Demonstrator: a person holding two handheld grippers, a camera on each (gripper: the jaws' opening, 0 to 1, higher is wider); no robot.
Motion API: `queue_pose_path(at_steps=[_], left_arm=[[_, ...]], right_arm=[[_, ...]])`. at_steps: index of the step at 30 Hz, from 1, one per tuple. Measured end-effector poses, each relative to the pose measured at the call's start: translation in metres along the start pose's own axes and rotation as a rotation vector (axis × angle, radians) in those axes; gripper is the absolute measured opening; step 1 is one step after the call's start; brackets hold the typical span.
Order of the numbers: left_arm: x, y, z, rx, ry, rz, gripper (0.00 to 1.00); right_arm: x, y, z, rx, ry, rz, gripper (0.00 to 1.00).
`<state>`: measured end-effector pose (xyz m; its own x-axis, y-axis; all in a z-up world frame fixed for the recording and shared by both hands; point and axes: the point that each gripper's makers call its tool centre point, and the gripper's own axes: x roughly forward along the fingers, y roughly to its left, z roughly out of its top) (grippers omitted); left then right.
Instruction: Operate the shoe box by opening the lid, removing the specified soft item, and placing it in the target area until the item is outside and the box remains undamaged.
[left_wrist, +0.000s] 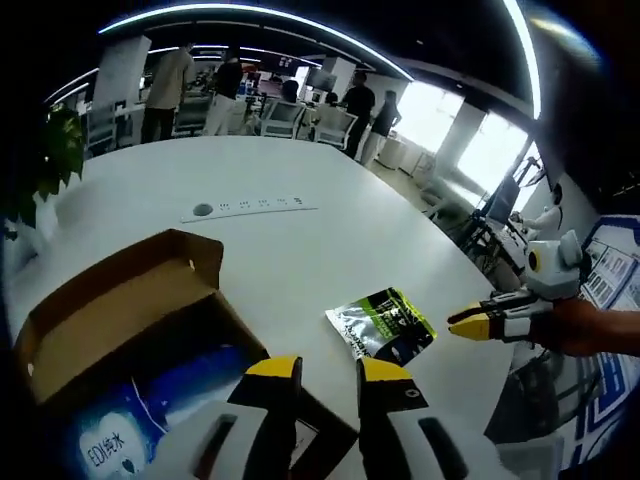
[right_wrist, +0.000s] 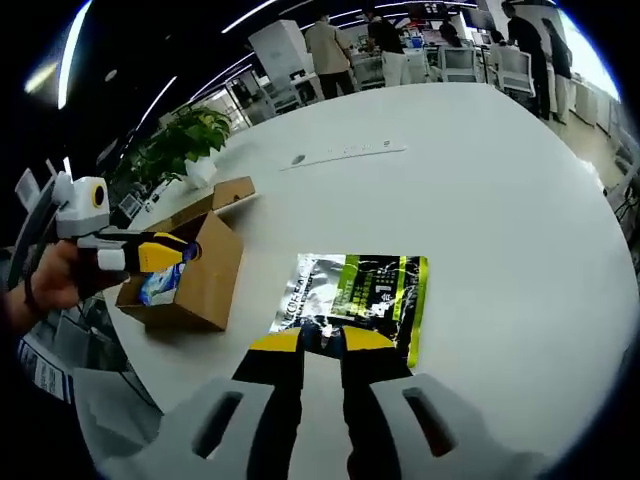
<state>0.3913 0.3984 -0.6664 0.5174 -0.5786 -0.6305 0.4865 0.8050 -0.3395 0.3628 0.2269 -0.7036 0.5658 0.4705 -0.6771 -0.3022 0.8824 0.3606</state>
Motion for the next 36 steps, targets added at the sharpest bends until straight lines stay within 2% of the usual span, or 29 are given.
queue_pose_path(at_steps=[6,18,36], left_arm=[[-0.023,0.017,-0.003,-0.006,-0.024,0.021,0.23],[-0.069,0.057,-0.013,-0.028,-0.07,0.082,0.23],[-0.123,0.116,-0.041,-0.092,-0.112,0.17,0.24]], right_arm=[[0.004,0.019,0.005,-0.017,-0.004,0.018,0.15],[0.024,0.076,0.018,-0.102,0.007,0.086,0.16],[0.067,0.151,0.014,-0.186,0.065,0.189,0.17]])
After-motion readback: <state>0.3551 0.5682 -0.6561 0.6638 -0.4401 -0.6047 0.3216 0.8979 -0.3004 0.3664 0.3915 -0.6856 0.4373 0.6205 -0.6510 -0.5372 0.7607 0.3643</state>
